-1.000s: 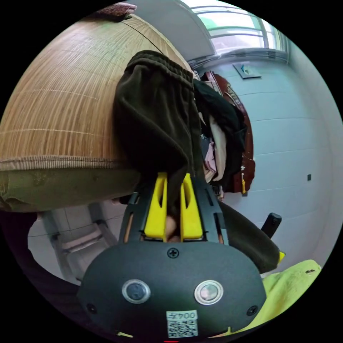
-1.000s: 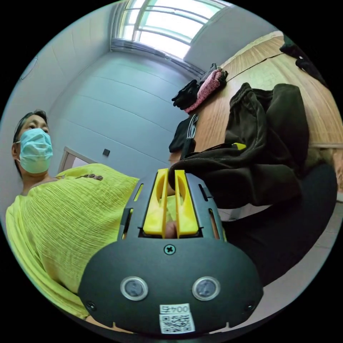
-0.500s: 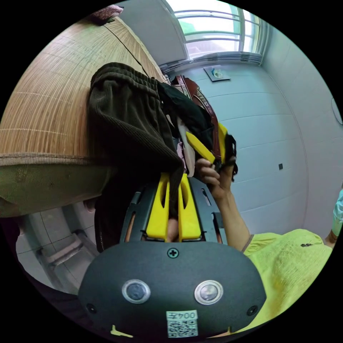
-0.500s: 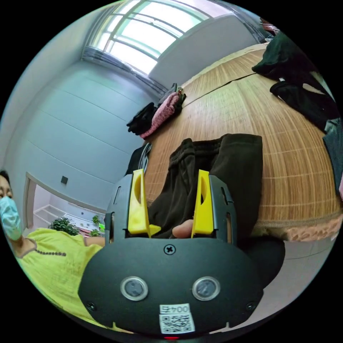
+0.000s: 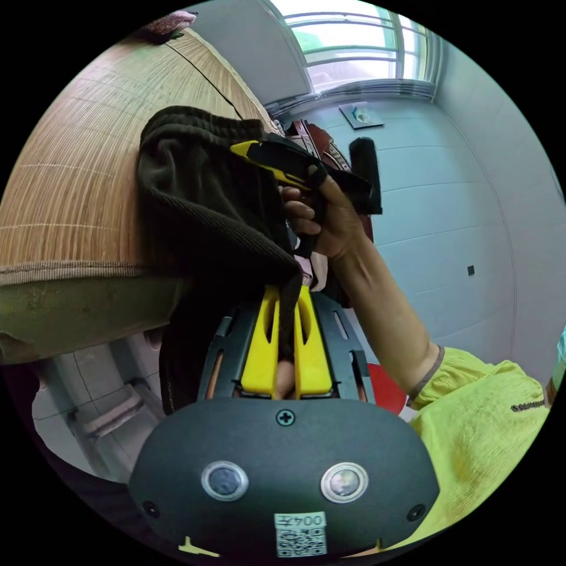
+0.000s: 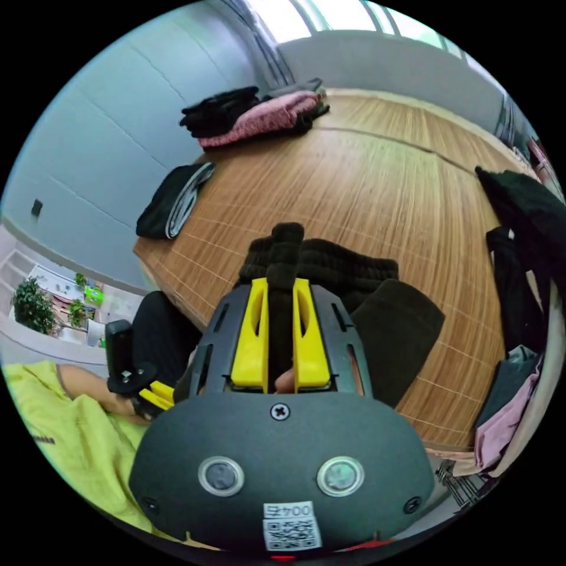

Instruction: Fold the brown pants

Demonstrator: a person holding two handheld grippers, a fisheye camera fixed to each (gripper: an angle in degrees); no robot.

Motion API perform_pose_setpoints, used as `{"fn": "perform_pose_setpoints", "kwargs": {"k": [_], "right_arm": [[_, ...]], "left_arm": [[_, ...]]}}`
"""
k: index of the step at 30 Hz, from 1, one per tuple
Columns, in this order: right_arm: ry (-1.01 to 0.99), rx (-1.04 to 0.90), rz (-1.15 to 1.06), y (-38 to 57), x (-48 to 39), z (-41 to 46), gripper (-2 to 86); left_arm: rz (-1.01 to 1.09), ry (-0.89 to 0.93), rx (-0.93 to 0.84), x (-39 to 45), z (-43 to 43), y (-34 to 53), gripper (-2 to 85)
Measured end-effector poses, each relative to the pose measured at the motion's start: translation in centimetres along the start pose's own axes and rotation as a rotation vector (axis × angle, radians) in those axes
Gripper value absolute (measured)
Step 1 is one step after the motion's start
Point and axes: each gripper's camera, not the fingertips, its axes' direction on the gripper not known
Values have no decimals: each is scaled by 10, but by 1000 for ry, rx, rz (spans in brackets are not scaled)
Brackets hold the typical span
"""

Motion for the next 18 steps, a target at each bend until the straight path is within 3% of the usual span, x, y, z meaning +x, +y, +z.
{"fn": "perform_pose_setpoints", "kwargs": {"k": [5,9,14,18], "right_arm": [[-108,322,-72,84,-13,-120,61],[-223,411,186,209,50,-183,62],[-421,339,590,353,112,-146,63],[-573,424,851,440,133,-97,62]], "left_arm": [[58,107,-123,10,18,-3,8],[53,232,-220,7,32,0,12],[118,266,-321,18,42,-11,13],[154,306,-305,25,37,-29,12]]}}
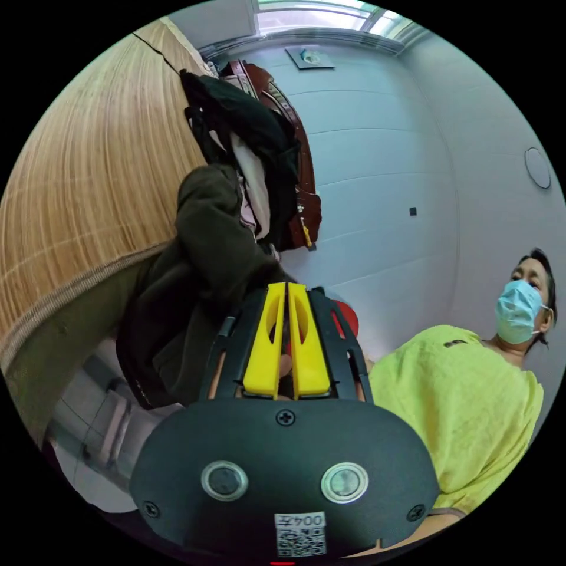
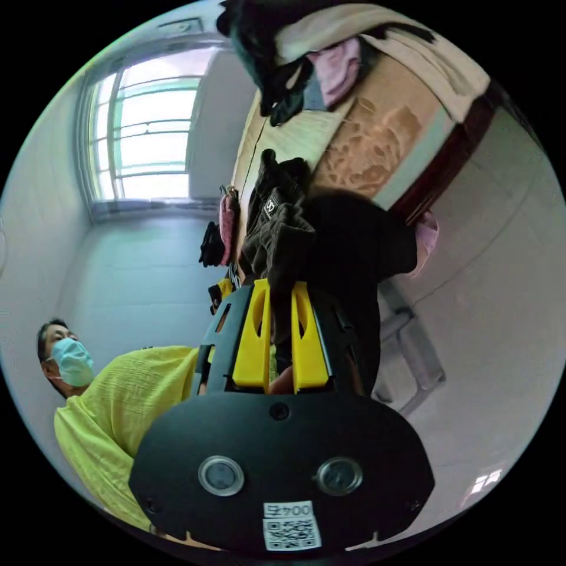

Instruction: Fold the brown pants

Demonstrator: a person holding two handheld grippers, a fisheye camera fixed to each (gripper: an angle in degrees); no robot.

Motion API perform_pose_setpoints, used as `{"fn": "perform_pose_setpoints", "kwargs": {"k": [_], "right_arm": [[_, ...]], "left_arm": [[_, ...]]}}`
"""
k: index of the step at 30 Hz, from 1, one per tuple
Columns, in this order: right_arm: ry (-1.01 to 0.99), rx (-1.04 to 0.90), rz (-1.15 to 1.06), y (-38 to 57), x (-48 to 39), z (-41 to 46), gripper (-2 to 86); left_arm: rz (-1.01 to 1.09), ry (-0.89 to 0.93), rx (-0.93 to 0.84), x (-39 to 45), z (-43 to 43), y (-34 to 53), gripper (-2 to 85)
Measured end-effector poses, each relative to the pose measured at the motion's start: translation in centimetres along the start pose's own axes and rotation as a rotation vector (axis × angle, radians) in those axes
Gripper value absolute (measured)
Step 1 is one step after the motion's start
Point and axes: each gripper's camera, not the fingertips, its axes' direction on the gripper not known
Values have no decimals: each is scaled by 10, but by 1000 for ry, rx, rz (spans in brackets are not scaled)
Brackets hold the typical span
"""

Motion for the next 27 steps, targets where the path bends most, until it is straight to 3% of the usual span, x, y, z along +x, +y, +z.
{"fn": "perform_pose_setpoints", "kwargs": {"k": [5,8,12,14,22,27], "right_arm": [[-177,82,118,16,54,5,67],[-236,167,149,14,69,7,89],[-247,236,169,6,75,10,232],[-273,252,179,2,81,15,245],[-244,246,184,-25,88,52,219],[-176,291,163,-30,78,42,146]], "left_arm": [[68,-288,-25,11,10,-44,14],[83,-279,-134,12,58,-62,13],[108,-314,-226,15,118,-59,7],[94,-295,-254,14,141,-53,4],[95,-300,-265,20,164,-60,2],[114,-313,-276,26,180,-63,2]]}}
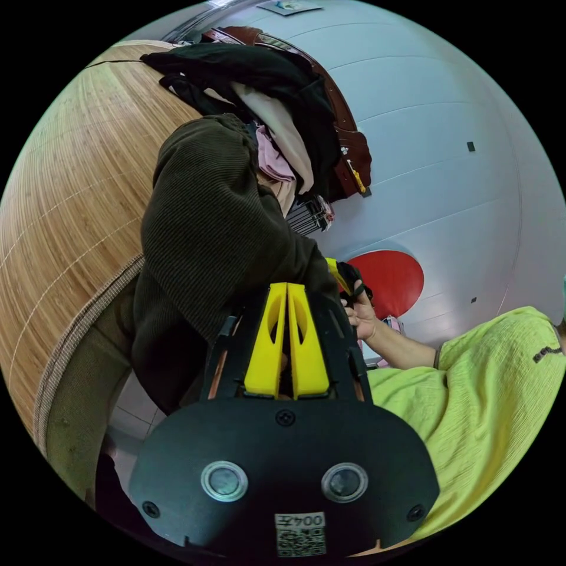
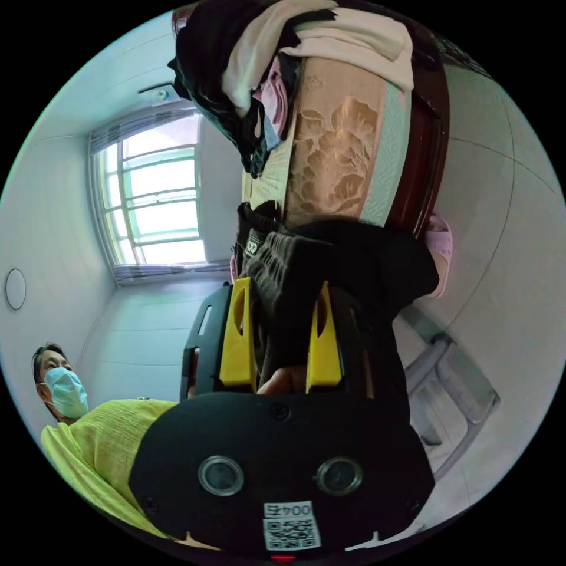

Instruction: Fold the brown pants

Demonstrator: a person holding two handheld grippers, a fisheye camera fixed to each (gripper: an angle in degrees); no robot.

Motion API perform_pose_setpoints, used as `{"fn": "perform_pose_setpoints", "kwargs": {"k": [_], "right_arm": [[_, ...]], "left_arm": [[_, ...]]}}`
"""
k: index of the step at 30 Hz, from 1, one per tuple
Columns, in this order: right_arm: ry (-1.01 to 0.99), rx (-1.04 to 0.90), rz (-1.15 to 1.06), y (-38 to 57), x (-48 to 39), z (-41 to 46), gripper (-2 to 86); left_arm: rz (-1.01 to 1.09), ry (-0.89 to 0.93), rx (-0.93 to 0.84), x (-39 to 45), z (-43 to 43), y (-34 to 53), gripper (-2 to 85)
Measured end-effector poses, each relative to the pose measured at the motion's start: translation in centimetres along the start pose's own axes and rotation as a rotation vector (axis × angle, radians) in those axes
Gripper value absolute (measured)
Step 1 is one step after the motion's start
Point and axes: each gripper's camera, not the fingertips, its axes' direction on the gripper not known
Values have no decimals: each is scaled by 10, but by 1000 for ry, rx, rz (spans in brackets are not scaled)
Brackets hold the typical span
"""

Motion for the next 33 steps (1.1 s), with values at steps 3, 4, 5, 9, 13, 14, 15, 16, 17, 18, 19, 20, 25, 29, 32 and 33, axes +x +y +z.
{"fn": "perform_pose_setpoints", "kwargs": {"k": [3,4,5,9,13,14,15,16,17,18,19,20,25,29,32,33], "right_arm": [[-45,51,-67,0,-16,-7,126],[-46,35,-81,-2,-19,-6,121],[-47,-2,-95,-6,-23,0,109],[-202,-33,-182,-5,-54,7,77],[-478,-161,-460,17,-123,7,74],[-519,-253,-547,26,-148,10,74],[-523,-348,-639,36,-172,13,75],[-519,-383,-684,41,-182,13,75],[-506,-446,-764,50,-202,14,75],[-507,-490,-822,57,-217,12,76],[-515,-502,-845,60,-223,11,76],[-542,-521,-881,64,-234,6,76],[-657,-606,-1002,75,-267,-14,76],[-814,-680,-1042,81,-279,-23,78],[-890,-693,-1001,78,-282,-24,79],[-906,-699,-991,78,-285,-25,80]], "left_arm": [[8,-13,-6,7,6,-5,3],[18,-21,-11,10,9,-7,4],[37,-32,-21,15,13,-9,5],[93,-60,-56,28,21,-18,10],[178,8,30,37,-16,-32,18],[242,-2,21,41,-31,-38,21],[280,-17,3,44,-38,-42,23],[358,-38,-55,50,-48,-48,27],[412,-30,-126,54,-56,-55,33],[428,-14,-160,55,-60,-58,37],[440,8,-199,55,-69,-65,46],[445,21,-211,55,-78,-72,57],[489,98,-184,62,-99,-106,115],[588,99,-226,93,-66,-158,213],[669,118,-353,118,-25,-197,239],[670,133,-385,121,-16,-205,242]]}}
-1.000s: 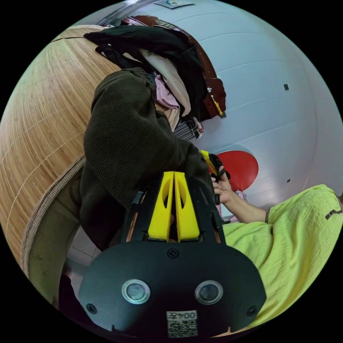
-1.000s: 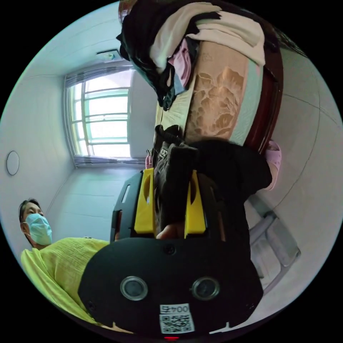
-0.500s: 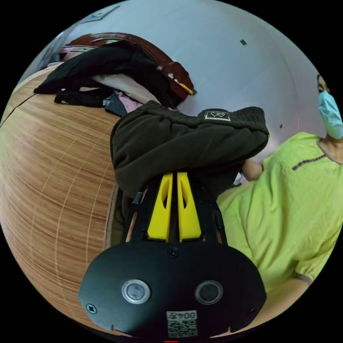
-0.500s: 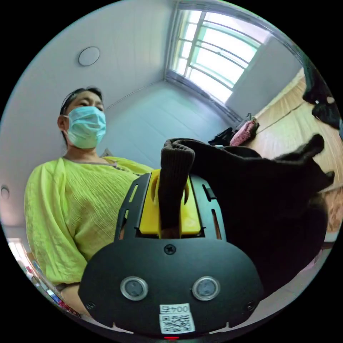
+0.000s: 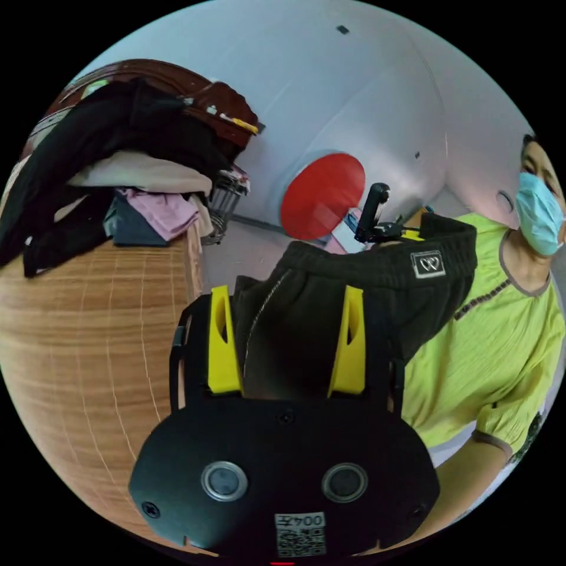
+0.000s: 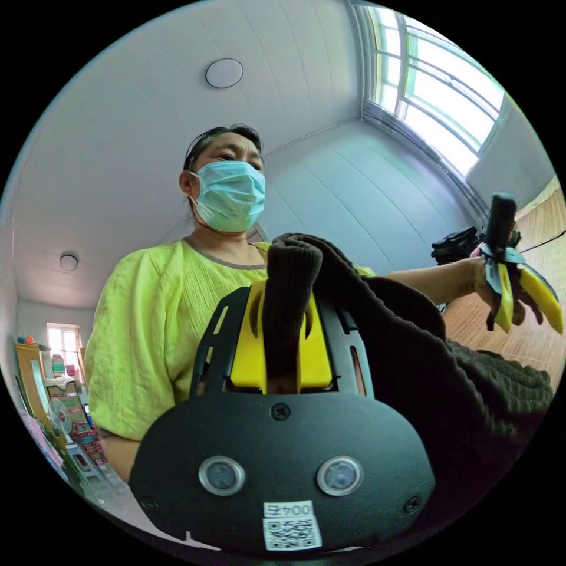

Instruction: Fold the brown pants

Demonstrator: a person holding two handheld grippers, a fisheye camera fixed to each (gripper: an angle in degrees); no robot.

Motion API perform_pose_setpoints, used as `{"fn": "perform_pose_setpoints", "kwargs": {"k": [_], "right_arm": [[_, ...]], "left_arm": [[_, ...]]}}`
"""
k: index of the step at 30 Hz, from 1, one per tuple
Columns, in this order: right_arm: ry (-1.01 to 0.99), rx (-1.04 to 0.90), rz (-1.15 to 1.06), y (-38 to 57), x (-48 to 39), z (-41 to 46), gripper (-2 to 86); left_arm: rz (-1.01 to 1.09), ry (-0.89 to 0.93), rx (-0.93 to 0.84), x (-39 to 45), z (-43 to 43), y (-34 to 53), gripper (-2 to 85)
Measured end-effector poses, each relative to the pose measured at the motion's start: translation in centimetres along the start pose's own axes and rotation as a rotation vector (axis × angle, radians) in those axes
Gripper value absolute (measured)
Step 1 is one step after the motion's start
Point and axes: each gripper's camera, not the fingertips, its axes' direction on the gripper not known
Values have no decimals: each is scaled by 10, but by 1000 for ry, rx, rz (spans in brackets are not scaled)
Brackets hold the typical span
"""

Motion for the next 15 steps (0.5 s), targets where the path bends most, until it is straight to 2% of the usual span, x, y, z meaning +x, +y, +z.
{"fn": "perform_pose_setpoints", "kwargs": {"k": [2,5,9,15], "right_arm": [[-21,-4,-2,-5,-4,2,80],[-36,-24,-21,-17,-17,5,81],[-30,-40,-33,-31,-32,1,81],[-39,-27,-52,-43,-43,-10,82]], "left_arm": [[-1,150,-121,-17,29,-30,244],[-19,281,-312,-31,72,-50,242],[-15,412,-321,-34,102,-65,228],[14,639,-429,-16,155,-71,188]]}}
